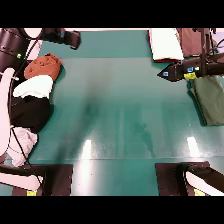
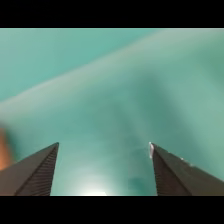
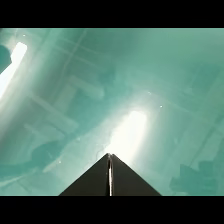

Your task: Fold the shirts.

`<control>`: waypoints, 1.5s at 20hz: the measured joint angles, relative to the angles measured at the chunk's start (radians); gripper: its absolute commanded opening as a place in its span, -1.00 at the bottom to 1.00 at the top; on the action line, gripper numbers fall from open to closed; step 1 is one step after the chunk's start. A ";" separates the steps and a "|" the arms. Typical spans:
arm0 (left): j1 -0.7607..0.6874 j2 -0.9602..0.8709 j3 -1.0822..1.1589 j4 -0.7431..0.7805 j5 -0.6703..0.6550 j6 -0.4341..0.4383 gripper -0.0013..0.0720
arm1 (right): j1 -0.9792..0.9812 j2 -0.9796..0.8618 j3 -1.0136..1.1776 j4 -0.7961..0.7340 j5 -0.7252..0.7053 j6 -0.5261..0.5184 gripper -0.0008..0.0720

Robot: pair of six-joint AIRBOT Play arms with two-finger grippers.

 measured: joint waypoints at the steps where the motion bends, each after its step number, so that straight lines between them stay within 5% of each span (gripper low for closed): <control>1: 0.026 -0.026 0.000 0.043 0.006 -0.023 0.84 | 0.000 0.000 0.000 0.000 0.000 0.000 -0.93; 7: 0.190 -0.232 -0.001 0.149 0.038 -0.129 0.84 | 0.001 0.000 0.000 0.000 0.014 0.000 -0.93; 16: 0.312 -0.434 -0.001 0.154 0.130 -0.166 0.83 | 0.001 0.000 0.000 0.001 0.008 0.000 -0.93; 17: 0.317 -0.439 0.003 0.154 0.132 -0.169 0.56 | 0.001 0.000 0.000 0.001 0.002 0.000 -0.93; 18: 0.319 -0.443 0.010 0.153 0.132 -0.170 -0.37 | 0.001 0.000 0.000 0.001 -0.005 0.000 -0.93; 19: 0.320 -0.445 0.021 0.151 0.124 -0.172 -0.86 | 0.001 0.000 0.000 0.002 -0.008 0.000 -0.93; 24: 0.324 -0.404 0.094 0.145 0.046 -0.183 -0.89 | 0.001 0.000 0.014 0.021 -0.022 0.001 -0.93; 30: 0.279 -0.090 0.114 0.111 0.030 -0.182 -0.89 | 0.001 0.000 0.182 0.031 -0.027 0.000 -0.93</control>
